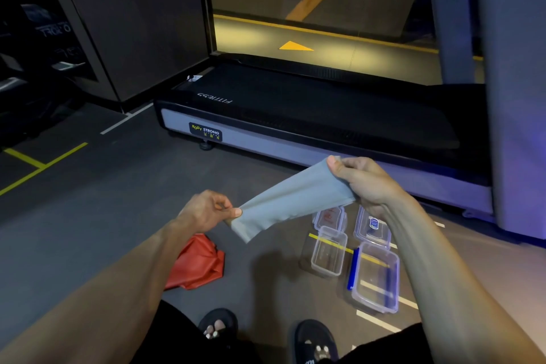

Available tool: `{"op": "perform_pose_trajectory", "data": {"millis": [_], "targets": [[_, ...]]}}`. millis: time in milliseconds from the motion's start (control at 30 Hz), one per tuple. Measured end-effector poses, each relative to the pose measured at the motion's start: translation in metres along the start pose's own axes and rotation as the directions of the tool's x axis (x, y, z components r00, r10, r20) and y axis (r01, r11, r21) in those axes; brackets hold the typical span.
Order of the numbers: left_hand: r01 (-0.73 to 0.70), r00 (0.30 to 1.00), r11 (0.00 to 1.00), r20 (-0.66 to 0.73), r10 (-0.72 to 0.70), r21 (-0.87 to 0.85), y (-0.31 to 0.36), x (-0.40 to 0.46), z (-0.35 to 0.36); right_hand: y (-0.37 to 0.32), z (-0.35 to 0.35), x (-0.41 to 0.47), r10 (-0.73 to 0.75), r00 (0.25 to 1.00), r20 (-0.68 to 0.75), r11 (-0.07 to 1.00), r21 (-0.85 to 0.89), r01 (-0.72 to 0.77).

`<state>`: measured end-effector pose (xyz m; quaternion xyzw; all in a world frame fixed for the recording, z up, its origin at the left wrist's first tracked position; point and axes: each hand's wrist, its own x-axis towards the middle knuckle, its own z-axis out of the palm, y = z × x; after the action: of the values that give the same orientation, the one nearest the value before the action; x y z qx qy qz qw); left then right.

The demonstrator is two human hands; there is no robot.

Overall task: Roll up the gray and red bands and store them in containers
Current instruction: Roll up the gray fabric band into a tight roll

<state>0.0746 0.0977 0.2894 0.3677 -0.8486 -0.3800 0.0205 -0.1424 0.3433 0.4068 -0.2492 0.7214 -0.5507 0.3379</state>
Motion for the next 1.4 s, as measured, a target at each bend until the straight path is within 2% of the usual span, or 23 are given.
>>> {"op": "perform_pose_trajectory", "data": {"millis": [200, 333, 500, 633, 733, 833, 1100, 1267, 1400], "targets": [[0.002, 1.0, 1.0, -0.006, -0.002, -0.004, 0.002, 0.0, 0.001, -0.001, 0.001, -0.001, 0.008, 1.0, -0.023, 0.999, 0.039, -0.007], [0.005, 1.0, 1.0, -0.007, -0.005, -0.006, 0.005, -0.001, 0.002, -0.002, 0.005, -0.003, 0.032, 0.999, 0.01, 0.998, 0.057, -0.033], [-0.002, 1.0, 1.0, -0.003, 0.002, -0.012, 0.008, 0.0, 0.003, -0.008, 0.016, -0.002, 0.091, 0.996, 0.0, 0.985, 0.144, -0.09], [0.001, 1.0, 1.0, -0.01, -0.001, -0.006, 0.007, 0.0, 0.003, -0.006, 0.022, 0.001, 0.041, 0.998, 0.054, 0.998, 0.043, -0.044], [0.001, 1.0, 1.0, -0.005, -0.001, -0.005, 0.005, 0.001, 0.003, 0.002, 0.022, 0.005, 0.027, 1.0, -0.007, 0.999, 0.023, -0.027], [0.006, 1.0, 1.0, -0.011, -0.006, -0.002, 0.004, -0.001, 0.002, 0.003, 0.022, 0.004, 0.019, 0.999, -0.031, 0.999, 0.043, -0.018], [0.016, 1.0, 1.0, -0.012, -0.016, -0.006, 0.006, -0.002, 0.001, 0.001, 0.025, 0.0, 0.001, 0.999, 0.032, 0.994, 0.111, -0.005], [0.008, 1.0, 1.0, -0.003, -0.008, -0.022, 0.008, -0.001, 0.002, -0.003, 0.028, -0.001, 0.022, 1.0, -0.019, 0.99, 0.143, -0.019], [-0.002, 1.0, 1.0, -0.008, 0.002, -0.029, 0.009, 0.0, 0.003, -0.003, 0.03, 0.0, 0.019, 1.0, 0.008, 0.984, 0.175, -0.02]]}}
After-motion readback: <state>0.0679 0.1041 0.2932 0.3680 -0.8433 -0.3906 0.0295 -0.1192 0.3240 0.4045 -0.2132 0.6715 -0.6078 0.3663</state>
